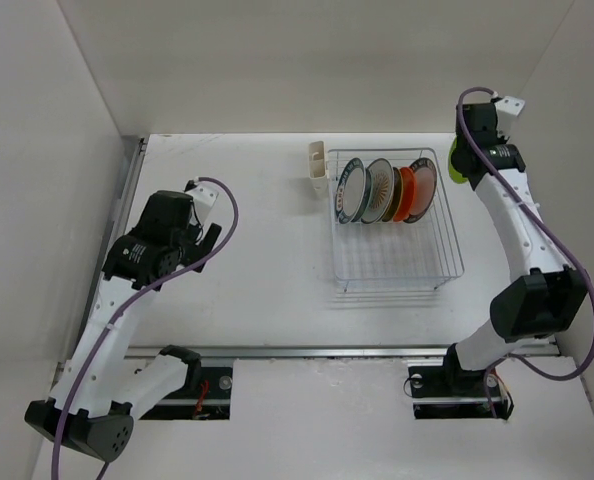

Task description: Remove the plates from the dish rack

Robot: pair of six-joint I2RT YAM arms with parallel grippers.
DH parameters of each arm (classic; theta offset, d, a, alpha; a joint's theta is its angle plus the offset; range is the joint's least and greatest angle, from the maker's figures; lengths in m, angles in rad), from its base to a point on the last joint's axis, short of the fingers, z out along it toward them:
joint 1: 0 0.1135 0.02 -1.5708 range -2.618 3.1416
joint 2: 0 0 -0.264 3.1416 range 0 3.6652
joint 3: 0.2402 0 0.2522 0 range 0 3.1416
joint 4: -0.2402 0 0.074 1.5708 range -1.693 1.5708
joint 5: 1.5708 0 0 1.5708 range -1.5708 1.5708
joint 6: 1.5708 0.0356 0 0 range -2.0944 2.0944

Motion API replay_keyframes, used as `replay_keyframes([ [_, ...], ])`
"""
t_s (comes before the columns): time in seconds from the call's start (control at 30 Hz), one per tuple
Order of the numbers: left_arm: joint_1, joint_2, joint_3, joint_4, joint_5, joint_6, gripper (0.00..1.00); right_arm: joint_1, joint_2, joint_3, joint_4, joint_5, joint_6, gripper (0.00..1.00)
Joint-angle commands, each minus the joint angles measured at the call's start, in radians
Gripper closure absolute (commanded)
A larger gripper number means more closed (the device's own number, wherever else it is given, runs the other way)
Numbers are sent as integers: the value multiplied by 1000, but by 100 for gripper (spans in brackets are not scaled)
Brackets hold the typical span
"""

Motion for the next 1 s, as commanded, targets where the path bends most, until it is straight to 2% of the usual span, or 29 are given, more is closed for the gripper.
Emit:
replay_keyframes([
  [0.0,1,-12,30,16,-35,-1,0,26,-30,100,-140,270,50,100],
  [0.1,1,-22,-13,48,-75,-10,0,84,-83,168,-154,270,61,100],
  [0.2,1,-6,-33,68,-136,-36,0,173,-151,180,-75,150,61,100],
  [0.23,1,4,-44,80,-184,-47,0,226,-166,170,-32,69,49,100],
  [0.27,1,17,-44,80,-207,-74,0,247,-182,118,17,-164,33,100],
  [0.3,1,29,-44,80,-225,-90,0,265,-191,85,118,-288,23,100],
  [0.37,10,64,-32,44,-236,-122,0,341,-182,1,205,-549,23,100],
  [0.4,21,73,-18,33,-236,-140,0,366,-133,-10,248,-620,23,100],
  [0.43,55,84,-4,33,-204,-169,0,394,-96,-10,248,-680,23,100],
  [0.47,66,84,-4,17,-204,-186,0,424,-55,-10,257,-737,23,100],
  [0.5,66,84,-4,17,-204,-199,0,473,-10,10,257,-860,23,100],
  [0.6,89,84,5,8,-179,-220,0,543,158,24,257,-1053,23,100],
  [0.63,89,84,5,8,-179,-231,0,557,233,48,257,-1078,23,100],
  [0.87,109,84,-14,37,-199,-250,0,630,491,111,237,-1219,32,100],
  [0.97,109,84,-14,37,-199,-250,0,630,545,111,237,-1240,56,100],
])
